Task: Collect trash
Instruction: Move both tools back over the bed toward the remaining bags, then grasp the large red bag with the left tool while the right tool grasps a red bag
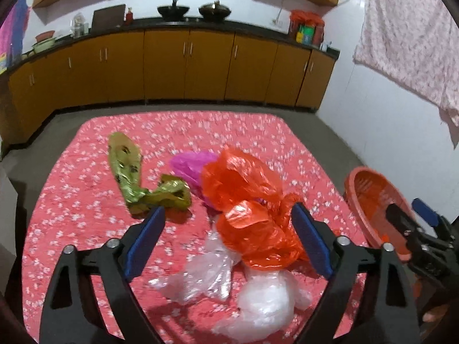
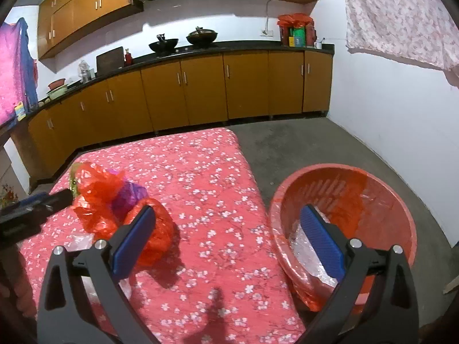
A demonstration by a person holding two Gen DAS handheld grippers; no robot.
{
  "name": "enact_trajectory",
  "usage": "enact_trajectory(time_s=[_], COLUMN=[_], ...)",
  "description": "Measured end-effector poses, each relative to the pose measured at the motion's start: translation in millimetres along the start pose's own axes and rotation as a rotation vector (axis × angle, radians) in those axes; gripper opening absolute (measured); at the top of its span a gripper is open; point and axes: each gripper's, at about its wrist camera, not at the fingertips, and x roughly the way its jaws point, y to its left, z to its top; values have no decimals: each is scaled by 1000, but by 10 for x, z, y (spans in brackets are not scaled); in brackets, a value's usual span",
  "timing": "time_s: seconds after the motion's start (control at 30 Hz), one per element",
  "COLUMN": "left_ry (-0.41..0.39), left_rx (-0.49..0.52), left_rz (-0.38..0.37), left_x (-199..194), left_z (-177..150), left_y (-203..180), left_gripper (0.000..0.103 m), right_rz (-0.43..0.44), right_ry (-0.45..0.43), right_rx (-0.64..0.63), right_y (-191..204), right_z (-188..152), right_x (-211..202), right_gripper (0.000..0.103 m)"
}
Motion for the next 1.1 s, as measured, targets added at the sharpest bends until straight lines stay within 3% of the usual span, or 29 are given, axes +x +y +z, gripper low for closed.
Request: enact_trajectory(time_s=[0.27, 0.37, 0.4, 0.53, 0.83, 0.97, 1.1], left_ry=[100, 122, 126, 111, 31, -19, -50], left_rx=[-58, -56, -56, -52, -101, -132, -145], left_rz=[-3, -22, -32, -50, -70, -33, 36], left_x=[374, 422, 427, 381, 6, -183, -276], left_z=[-12, -28, -35, -35, 29, 73, 58], left_y=[29, 15, 13, 1, 253, 504, 762], left_gripper=[69, 57, 49, 40, 39, 39, 39], right_rz=[-6, -4, -3, 2, 55, 88, 130], right_ry=[20, 28, 30, 33, 24, 28, 66], right_rx=[7, 3, 2, 0, -26, -45, -74], right_y=[-71, -61, -57, -26, 206, 402, 628], right_z=[-44, -59, -57, -72, -2, 19, 4], right_x=[89, 122, 135, 157, 179, 233, 380], right_gripper=[98, 98, 98, 98, 98, 98, 91])
